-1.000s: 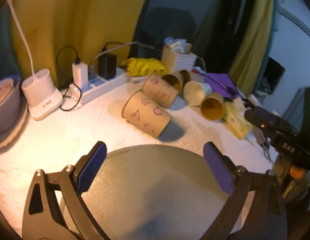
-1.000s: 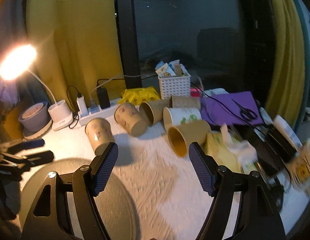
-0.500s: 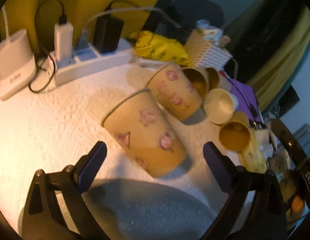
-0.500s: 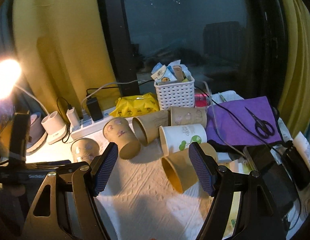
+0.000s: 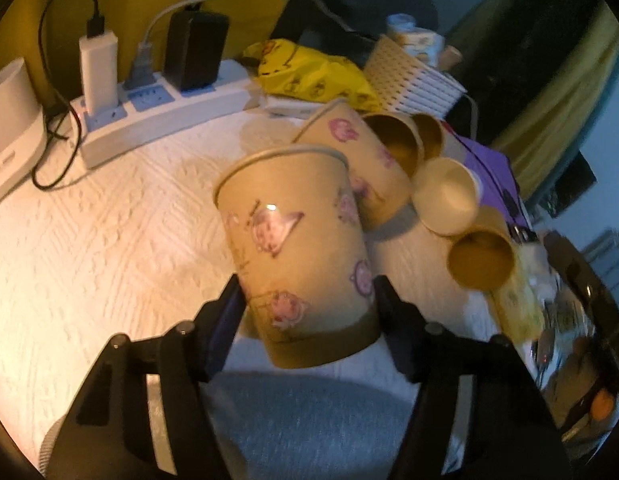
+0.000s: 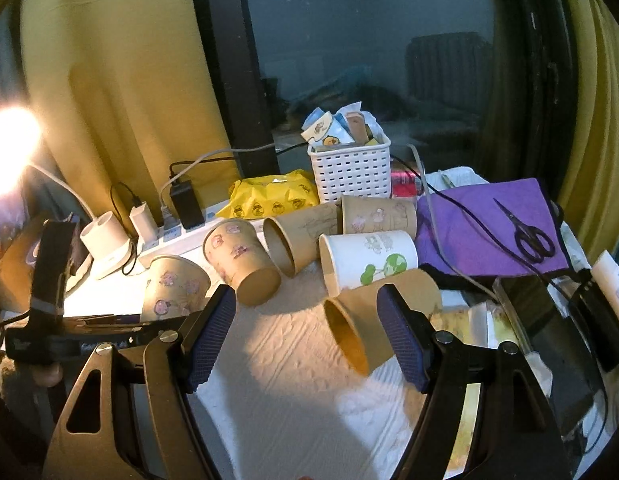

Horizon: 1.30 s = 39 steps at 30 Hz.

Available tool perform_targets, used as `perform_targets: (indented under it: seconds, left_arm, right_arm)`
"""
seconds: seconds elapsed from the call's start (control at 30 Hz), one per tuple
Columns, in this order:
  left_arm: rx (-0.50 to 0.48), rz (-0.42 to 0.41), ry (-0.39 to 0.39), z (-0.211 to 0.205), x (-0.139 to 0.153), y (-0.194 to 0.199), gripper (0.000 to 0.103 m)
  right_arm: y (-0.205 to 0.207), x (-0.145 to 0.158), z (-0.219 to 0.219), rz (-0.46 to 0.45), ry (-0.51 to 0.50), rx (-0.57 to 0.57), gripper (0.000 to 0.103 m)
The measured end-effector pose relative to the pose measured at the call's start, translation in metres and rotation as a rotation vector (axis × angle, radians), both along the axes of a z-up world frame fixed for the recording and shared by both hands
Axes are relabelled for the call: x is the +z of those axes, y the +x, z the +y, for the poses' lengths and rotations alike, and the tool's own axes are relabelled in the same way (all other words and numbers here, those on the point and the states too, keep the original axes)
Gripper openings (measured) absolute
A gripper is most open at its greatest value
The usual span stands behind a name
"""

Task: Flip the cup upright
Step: 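Lift the cup with the left gripper while the right gripper grasps its rim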

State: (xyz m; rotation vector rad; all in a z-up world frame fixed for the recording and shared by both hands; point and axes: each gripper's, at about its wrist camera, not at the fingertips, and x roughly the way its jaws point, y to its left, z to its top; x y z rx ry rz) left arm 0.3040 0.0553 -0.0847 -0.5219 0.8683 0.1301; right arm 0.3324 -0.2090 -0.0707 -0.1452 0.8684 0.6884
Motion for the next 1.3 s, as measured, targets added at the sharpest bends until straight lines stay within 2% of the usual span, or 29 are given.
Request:
perform_targets:
  seconds: [0.3, 0.43, 0.63, 0.83, 0.97, 1.1, 1.3]
  left_arm:
    - [-0.145, -0.096, 0.123, -0.029, 0.026, -0.067, 0.065]
    - [-0.238, -0.135, 0.171, -0.043, 0.032, -0.099, 0.065]
    - [-0.318, -0.177, 0.279, -0.054, 0.024, -0.148, 0.065]
    - [-0.413, -0.227, 0.262, -0.061, 0.013, -0.191, 0.065]
    - [-0.465, -0.273, 0.262, -0.068, 0.017, -0.212, 0.065]
    - [-0.519, -0.322, 0.29, -0.079, 0.024, -0.239, 0.065]
    - [-0.547, -0.405, 0.39, -0.097, 0.031, -0.276, 0.065]
  right_arm:
    - [-0.05, 0.023, 0.003, 0.028, 0.023, 0.012, 0.076]
    - [-0.077, 0.03, 0.001, 0.088, 0.049, 0.013, 0.076]
    - [-0.125, 0.033, 0.003, 0.171, 0.088, 0.038, 0.076]
    - [-0.173, 0.034, 0.003, 0.241, 0.138, 0.033, 0.076]
    - [-0.201, 0.037, 0.0, 0.277, 0.166, 0.021, 0.076]
    - [-0.22, 0.046, -0.004, 0.289, 0.201, 0.021, 0.077]
    - [-0.236, 0.057, -0.002, 0.353, 0.271, 0.085, 0.078]
